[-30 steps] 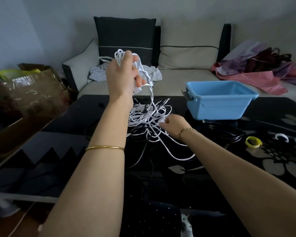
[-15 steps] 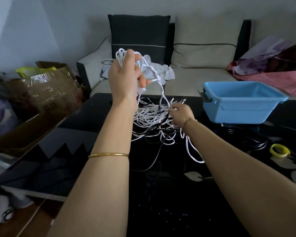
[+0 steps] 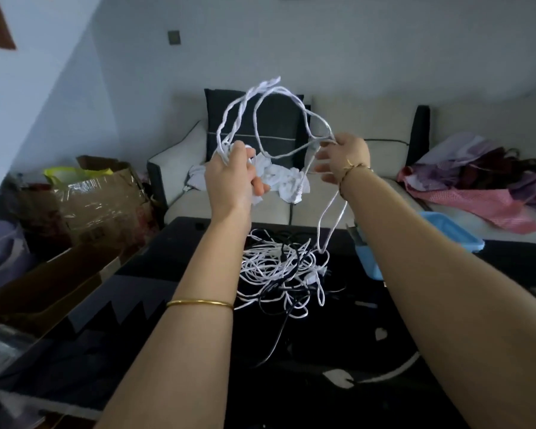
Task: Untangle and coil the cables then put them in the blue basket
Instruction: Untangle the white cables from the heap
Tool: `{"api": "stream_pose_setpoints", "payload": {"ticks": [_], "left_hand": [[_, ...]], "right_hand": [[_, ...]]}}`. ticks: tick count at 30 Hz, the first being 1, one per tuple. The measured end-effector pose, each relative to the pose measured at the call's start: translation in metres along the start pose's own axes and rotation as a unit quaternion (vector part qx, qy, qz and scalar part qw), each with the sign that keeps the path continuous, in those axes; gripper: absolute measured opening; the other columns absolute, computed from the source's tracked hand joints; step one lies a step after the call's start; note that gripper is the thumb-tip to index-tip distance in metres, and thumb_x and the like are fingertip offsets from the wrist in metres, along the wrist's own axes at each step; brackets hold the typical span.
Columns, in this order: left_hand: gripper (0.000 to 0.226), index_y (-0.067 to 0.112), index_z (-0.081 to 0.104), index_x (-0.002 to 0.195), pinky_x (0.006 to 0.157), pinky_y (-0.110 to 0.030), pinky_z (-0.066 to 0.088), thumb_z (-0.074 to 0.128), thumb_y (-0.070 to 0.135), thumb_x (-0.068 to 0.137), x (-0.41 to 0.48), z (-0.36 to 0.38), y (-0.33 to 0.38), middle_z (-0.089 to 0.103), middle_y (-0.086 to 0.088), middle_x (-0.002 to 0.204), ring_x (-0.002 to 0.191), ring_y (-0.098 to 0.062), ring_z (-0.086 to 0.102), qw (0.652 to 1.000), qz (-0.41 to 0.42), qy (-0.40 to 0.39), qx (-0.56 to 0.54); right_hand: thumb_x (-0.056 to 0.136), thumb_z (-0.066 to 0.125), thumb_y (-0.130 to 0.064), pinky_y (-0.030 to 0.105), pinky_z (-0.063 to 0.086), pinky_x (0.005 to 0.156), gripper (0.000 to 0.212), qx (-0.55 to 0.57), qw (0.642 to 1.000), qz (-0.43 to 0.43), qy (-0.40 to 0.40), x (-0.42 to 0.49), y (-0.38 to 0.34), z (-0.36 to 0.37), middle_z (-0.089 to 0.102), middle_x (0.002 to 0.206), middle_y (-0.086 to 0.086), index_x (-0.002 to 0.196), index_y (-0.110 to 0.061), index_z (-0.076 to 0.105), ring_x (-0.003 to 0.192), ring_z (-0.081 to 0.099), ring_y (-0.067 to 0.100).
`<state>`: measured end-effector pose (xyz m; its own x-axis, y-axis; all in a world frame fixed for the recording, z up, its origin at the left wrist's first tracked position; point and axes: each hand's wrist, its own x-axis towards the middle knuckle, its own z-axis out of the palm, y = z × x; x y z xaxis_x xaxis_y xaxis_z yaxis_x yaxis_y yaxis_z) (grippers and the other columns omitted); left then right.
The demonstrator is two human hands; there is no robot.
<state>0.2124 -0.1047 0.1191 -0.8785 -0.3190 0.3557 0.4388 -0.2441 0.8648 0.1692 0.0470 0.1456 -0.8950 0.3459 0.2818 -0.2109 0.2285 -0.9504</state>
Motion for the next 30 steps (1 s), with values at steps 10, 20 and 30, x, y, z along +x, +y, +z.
{"api": "stream_pose_setpoints", "payload": {"ticks": [10, 20, 30], "left_hand": [[0.028, 0.007, 0.06, 0.082, 0.043, -0.023, 0.04, 0.045, 0.025, 0.097, -0.061, 0.028, -0.006, 0.035, 0.01, 0.035, 0.029, -0.009, 0.037, 0.979, -0.127, -0.137, 0.081], [0.03, 0.011, 0.063, 0.082, 0.039, -0.015, 0.031, 0.047, 0.031, 0.096, -0.093, 0.032, -0.042, 0.035, 0.009, 0.04, 0.035, -0.011, 0.043, 0.909, -0.212, -0.267, 0.239], [0.038, 0.008, 0.058, 0.076, 0.042, -0.019, 0.038, 0.044, 0.036, 0.098, -0.079, 0.033, -0.07, 0.025, 0.009, 0.037, 0.028, -0.007, 0.026, 0.872, -0.278, -0.35, 0.202]], "right_hand": [[0.087, 0.047, -0.009, 0.03, 0.047, 0.051, 0.02, -0.305, 0.934, 0.167, -0.079, -0.093, 0.094, -0.08, 0.052, 0.069, 0.01, 0.067, -0.012, 0.047, 0.058, 0.056, 0.025], [0.091, 0.045, -0.007, 0.032, 0.046, 0.073, 0.024, -0.405, 0.912, -0.038, -0.044, -0.09, 0.066, -0.106, 0.064, 0.106, 0.02, 0.101, 0.004, 0.063, 0.094, 0.058, 0.033], [0.087, 0.063, -0.006, 0.038, 0.055, 0.073, 0.009, 0.012, 0.985, 0.051, -0.165, -0.078, 0.11, -0.091, 0.061, 0.065, 0.009, 0.08, -0.008, 0.058, 0.057, 0.064, 0.017]]}}
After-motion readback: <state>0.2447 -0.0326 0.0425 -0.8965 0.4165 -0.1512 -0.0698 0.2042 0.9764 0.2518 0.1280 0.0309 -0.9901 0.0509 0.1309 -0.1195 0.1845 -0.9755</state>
